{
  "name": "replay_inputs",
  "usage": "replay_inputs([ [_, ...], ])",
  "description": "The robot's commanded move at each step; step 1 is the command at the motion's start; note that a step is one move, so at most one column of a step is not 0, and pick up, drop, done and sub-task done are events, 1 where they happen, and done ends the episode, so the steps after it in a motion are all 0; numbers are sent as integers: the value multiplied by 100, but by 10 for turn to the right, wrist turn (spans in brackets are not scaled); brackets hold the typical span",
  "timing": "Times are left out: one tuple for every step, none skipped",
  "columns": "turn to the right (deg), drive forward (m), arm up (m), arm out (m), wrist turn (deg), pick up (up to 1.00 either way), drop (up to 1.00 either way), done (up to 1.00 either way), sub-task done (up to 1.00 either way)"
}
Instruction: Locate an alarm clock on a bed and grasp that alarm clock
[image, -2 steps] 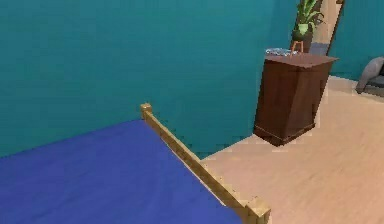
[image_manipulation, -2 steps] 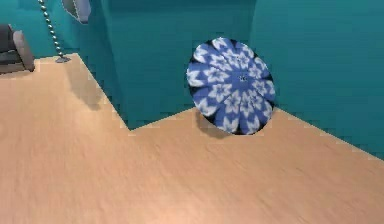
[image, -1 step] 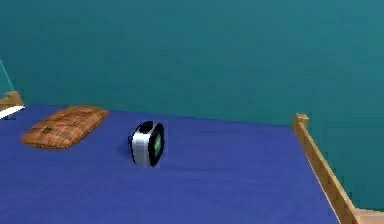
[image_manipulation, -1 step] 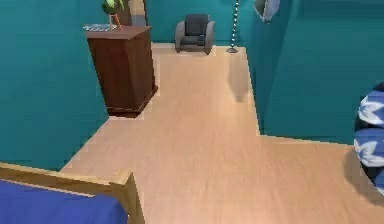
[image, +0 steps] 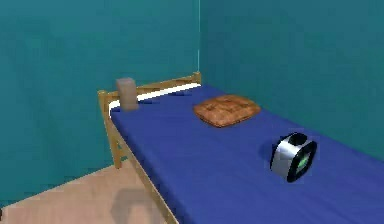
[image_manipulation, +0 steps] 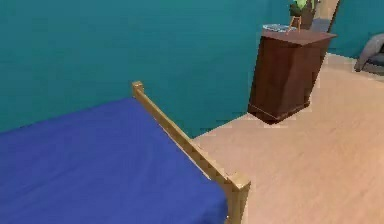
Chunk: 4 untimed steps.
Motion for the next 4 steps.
replay_inputs([
  [-450,0,0,0,0,0,0,0,0],
  [-120,0,0,0,0,0,0,0,0],
  [0,0,50,0,0,0,0,0,0],
  [0,0,38,0,0,0,0,0,0],
])
